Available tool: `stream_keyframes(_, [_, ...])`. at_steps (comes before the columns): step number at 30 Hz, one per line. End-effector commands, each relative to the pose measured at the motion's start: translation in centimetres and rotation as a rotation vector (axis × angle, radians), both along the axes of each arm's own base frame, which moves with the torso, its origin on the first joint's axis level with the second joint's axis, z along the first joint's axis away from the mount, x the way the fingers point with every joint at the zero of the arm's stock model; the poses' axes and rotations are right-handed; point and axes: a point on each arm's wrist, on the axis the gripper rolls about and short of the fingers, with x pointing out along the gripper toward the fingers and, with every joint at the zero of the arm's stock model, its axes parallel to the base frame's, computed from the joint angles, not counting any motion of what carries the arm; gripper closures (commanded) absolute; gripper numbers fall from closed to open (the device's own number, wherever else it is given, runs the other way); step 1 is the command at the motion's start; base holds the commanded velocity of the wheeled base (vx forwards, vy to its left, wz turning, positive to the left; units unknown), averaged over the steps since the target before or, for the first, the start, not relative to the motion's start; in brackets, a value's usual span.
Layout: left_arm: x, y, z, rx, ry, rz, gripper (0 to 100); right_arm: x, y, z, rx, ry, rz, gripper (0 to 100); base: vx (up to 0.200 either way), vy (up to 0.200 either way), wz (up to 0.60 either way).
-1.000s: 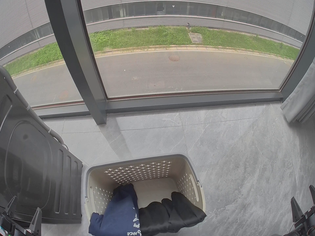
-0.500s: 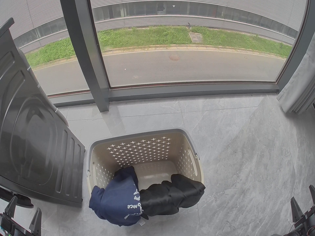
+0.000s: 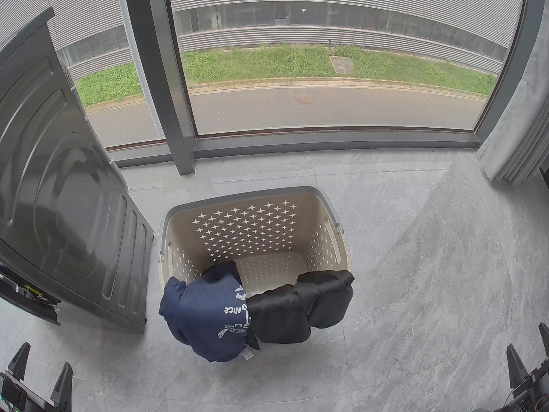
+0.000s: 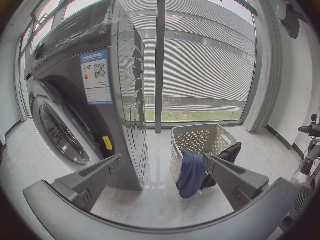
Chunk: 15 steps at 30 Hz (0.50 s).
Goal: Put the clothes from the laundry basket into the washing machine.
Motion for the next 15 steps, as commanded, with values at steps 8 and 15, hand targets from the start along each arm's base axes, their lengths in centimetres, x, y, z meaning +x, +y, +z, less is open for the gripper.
stream_keyframes(8, [0.02,0.0,-0.43,-0.001,0.002,0.001,0,0.01,0.0,-0.53,0.0,0.001,0.001,0,-0.2,0.0,0.0])
stream_keyframes(15, [0.02,0.0,-0.43,-0.001,0.002,-0.001,0,-0.01,0.0,-0.49,0.0,0.0,0.001,0,0.0,0.0,0.0])
